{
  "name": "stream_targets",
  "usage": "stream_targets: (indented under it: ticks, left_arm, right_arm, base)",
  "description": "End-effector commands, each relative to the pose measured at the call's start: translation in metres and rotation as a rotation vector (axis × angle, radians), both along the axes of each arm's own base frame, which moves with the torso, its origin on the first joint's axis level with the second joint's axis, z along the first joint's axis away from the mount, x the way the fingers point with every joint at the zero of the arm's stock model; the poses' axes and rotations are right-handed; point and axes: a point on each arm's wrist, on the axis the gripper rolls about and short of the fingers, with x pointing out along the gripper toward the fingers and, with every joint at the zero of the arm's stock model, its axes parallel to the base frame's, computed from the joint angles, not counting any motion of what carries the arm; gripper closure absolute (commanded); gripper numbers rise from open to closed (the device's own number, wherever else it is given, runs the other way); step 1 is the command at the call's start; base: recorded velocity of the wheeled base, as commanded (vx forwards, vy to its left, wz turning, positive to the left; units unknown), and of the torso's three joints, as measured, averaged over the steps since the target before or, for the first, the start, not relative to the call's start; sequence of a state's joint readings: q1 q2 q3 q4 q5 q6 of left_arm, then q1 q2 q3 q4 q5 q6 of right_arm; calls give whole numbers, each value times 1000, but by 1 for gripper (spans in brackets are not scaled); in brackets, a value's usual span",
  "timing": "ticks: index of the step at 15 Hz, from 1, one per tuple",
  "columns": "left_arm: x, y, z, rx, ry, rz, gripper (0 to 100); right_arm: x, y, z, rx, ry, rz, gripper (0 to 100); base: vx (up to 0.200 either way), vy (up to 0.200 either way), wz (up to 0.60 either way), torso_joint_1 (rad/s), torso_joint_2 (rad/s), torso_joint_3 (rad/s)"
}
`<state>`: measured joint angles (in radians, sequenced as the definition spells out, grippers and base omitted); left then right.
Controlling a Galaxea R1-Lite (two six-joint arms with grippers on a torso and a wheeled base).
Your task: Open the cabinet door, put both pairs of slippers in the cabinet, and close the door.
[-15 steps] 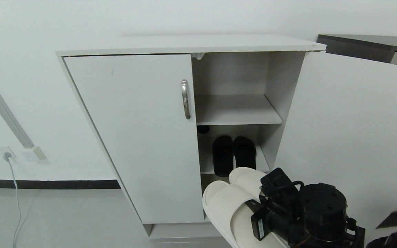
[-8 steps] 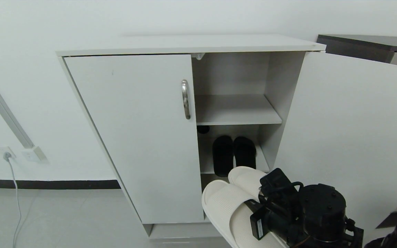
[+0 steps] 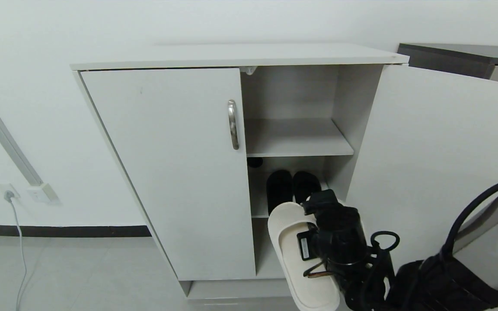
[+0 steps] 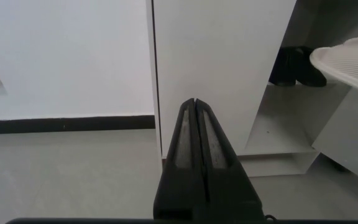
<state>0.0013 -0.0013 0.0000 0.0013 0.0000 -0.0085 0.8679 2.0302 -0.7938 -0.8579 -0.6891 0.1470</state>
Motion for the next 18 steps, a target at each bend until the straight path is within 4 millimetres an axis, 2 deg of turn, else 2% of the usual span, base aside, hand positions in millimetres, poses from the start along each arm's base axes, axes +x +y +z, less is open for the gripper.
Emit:
stream_targets:
  ticks: [1,3,4,6,9,11,14,18]
  left_arm:
    - [0,0,0,-1,0,0,100]
    - [0,0,0,-1,2,0,100]
    - [0,0,0,-1,2,2,100]
    - [0,0,0,-1,2,0,100]
    - [0,0,0,-1,2,0,100]
    - [0,0,0,-1,2,0,100]
    - [0,0,0,-1,2,0,100]
    - [0,0,0,1,2,2,100]
  right_arm:
    - [11,17,27,62,-3,-86,100]
    - [5,20,53,71,48,-92,100]
    - [3,24,81,117,84,-114,100]
    - [-1,24,109,126,79,-133,100]
    - [-1,23,138,123,9,-120,100]
    - [0,25,143,135,-6,-120,100]
    - [10,24,137,139,-13,-142,100]
    - [10,23,138,130,-17,-140,100]
  base:
    - [0,0,0,0,0,0]
    - [0,0,0,0,0,0]
    - [0,0,0,0,0,0]
    - [0,0,0,0,0,0]
    - [0,0,0,0,0,0]
    - [0,0,0,0,0,0]
    - [0,0,0,0,0,0]
    - [0,0,0,0,0,0]
